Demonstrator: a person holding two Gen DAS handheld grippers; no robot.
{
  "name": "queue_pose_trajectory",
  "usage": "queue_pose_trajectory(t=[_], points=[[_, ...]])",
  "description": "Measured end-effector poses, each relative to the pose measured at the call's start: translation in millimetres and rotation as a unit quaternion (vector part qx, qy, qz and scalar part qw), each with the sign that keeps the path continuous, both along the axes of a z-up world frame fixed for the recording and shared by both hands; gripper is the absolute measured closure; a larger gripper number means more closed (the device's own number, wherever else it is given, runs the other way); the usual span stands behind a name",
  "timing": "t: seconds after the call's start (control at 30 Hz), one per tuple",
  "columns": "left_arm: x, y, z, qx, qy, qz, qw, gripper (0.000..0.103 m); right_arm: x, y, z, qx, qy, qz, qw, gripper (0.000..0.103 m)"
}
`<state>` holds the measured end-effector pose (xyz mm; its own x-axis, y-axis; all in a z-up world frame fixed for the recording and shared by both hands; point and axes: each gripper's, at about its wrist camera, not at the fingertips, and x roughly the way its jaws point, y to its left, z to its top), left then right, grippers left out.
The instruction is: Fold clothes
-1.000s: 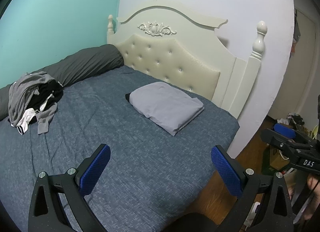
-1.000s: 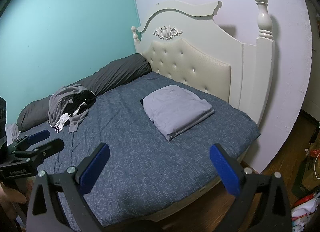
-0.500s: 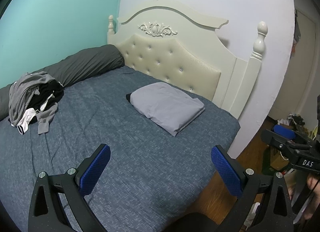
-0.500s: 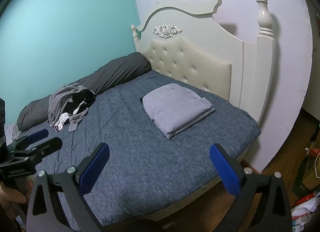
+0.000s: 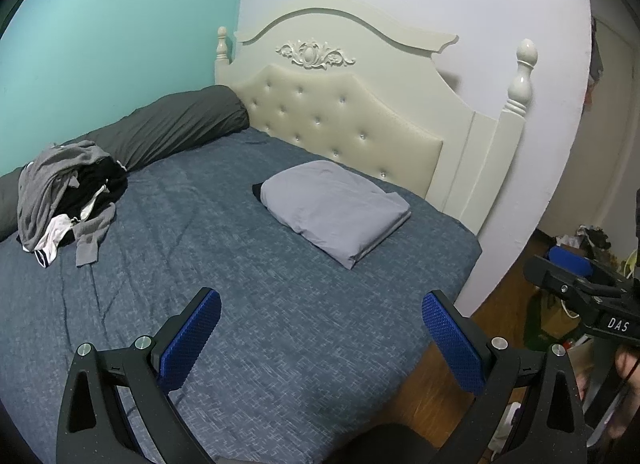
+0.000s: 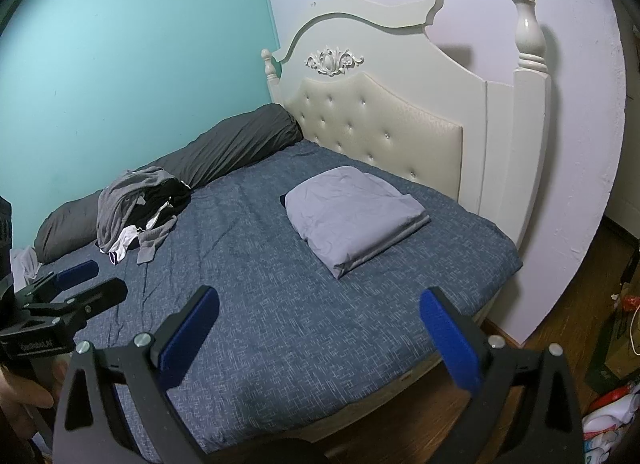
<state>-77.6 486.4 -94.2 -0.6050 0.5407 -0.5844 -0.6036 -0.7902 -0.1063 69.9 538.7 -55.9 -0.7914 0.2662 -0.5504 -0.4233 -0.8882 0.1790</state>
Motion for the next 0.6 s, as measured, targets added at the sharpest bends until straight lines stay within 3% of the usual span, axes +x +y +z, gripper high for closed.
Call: queue_pose_trajectory(t=[0.6], points=[[-2.3,-2.1,-1.8,0.002,0.002,0.006,1.0,0.001,0.8,1.3,-1.4,-0.003,0.0,-0.002,1.0,0.002]])
